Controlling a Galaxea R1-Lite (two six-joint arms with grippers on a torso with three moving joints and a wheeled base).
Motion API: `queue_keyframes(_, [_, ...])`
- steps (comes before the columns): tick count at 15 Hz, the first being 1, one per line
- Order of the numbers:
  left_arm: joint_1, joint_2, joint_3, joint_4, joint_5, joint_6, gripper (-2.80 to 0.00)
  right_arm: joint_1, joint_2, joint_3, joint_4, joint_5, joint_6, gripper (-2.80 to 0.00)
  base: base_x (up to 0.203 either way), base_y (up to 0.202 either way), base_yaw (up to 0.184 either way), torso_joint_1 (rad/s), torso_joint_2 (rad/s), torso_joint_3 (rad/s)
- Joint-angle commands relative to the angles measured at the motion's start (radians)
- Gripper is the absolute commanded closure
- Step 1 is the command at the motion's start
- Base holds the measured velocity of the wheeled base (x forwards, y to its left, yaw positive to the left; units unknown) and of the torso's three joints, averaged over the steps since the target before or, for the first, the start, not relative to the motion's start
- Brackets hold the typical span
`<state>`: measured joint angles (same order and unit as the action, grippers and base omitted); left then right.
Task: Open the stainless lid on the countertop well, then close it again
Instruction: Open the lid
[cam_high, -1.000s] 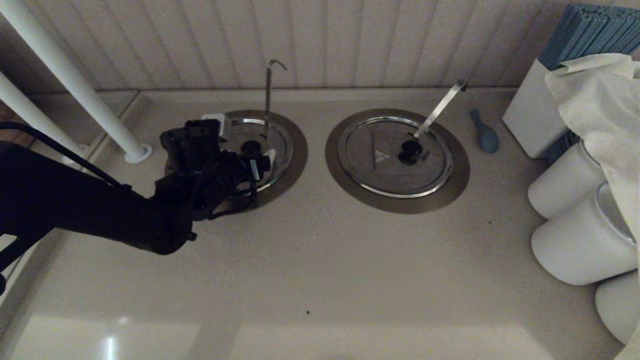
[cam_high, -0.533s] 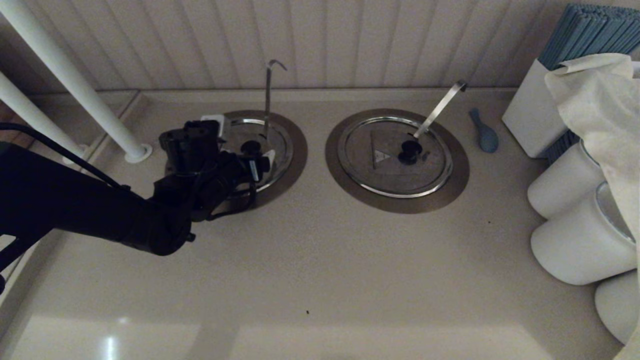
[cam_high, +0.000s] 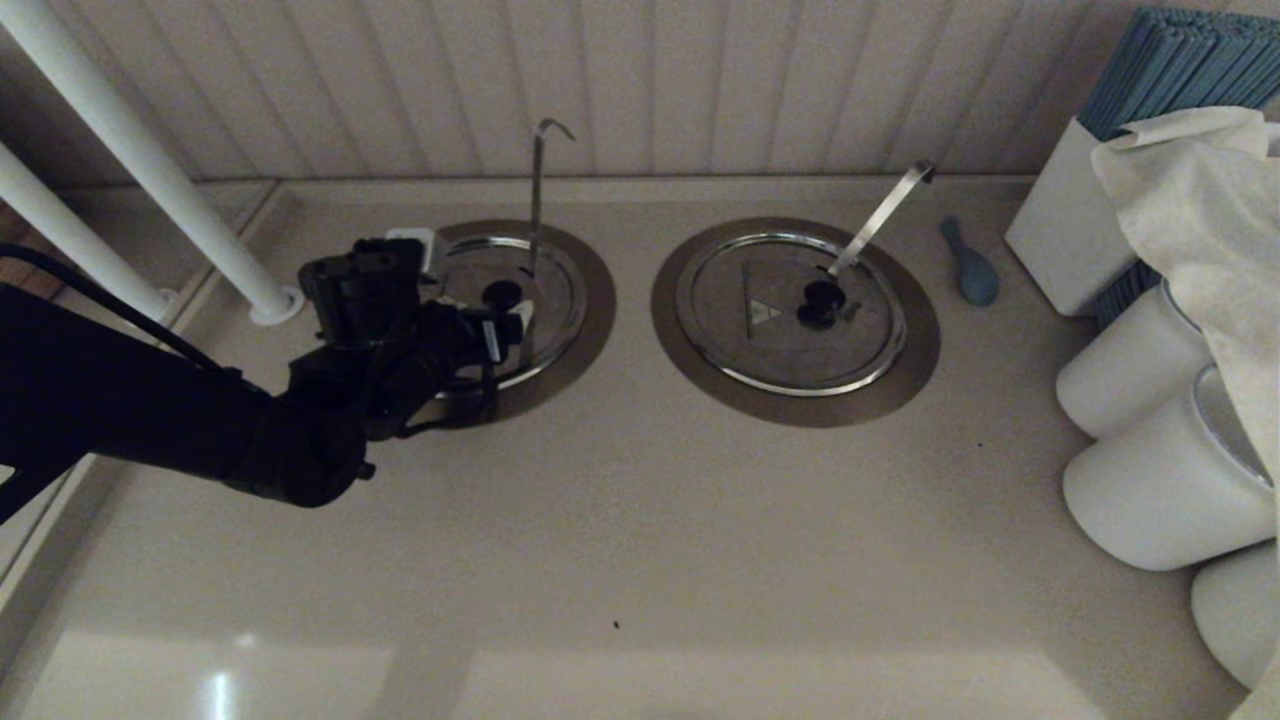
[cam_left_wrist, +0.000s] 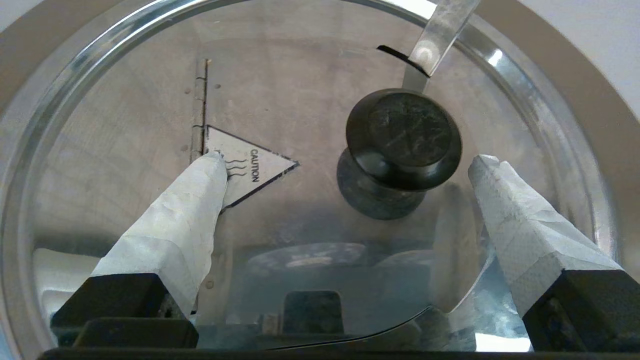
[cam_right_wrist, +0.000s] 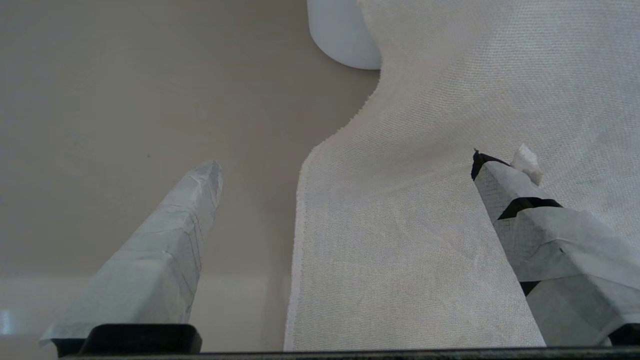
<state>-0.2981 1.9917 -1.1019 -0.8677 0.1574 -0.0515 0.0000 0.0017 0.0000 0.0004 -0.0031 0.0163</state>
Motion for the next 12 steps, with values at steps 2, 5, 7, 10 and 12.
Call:
queue_keyframes(2, [-0.001, 0.009, 0.007, -0.005, 0.001, 0.002, -2.8, 0.0, 0.001, 0.0, 0.0, 0.0, 0.001, -2.8, 0.0, 0.0, 0.0, 0.0, 0.0, 0.0])
queue_keyframes(5, [-0.007, 0.025, -0.007, -0.005, -0.001, 0.002, -2.8, 0.0, 0.001, 0.0, 0.0, 0.0, 0.001, -2.8, 0.0, 0.0, 0.0, 0.0, 0.0, 0.0])
queue_keyframes(7, [-0.012, 0.03, -0.017, -0.005, -0.001, 0.001, -2.8, 0.0, 0.001, 0.0, 0.0, 0.0, 0.001, -2.8, 0.0, 0.0, 0.0, 0.0, 0.0, 0.0])
queue_keyframes(10, [-0.021, 0.044, -0.042, -0.006, 0.005, -0.003, -2.8, 0.0, 0.001, 0.0, 0.0, 0.0, 0.001, -2.8, 0.0, 0.0, 0.0, 0.0, 0.0, 0.0])
queue_keyframes(12, [-0.018, 0.045, -0.044, -0.005, 0.015, 0.001, -2.8, 0.0, 0.001, 0.0, 0.0, 0.0, 0.001, -2.8, 0.0, 0.0, 0.0, 0.0, 0.0, 0.0])
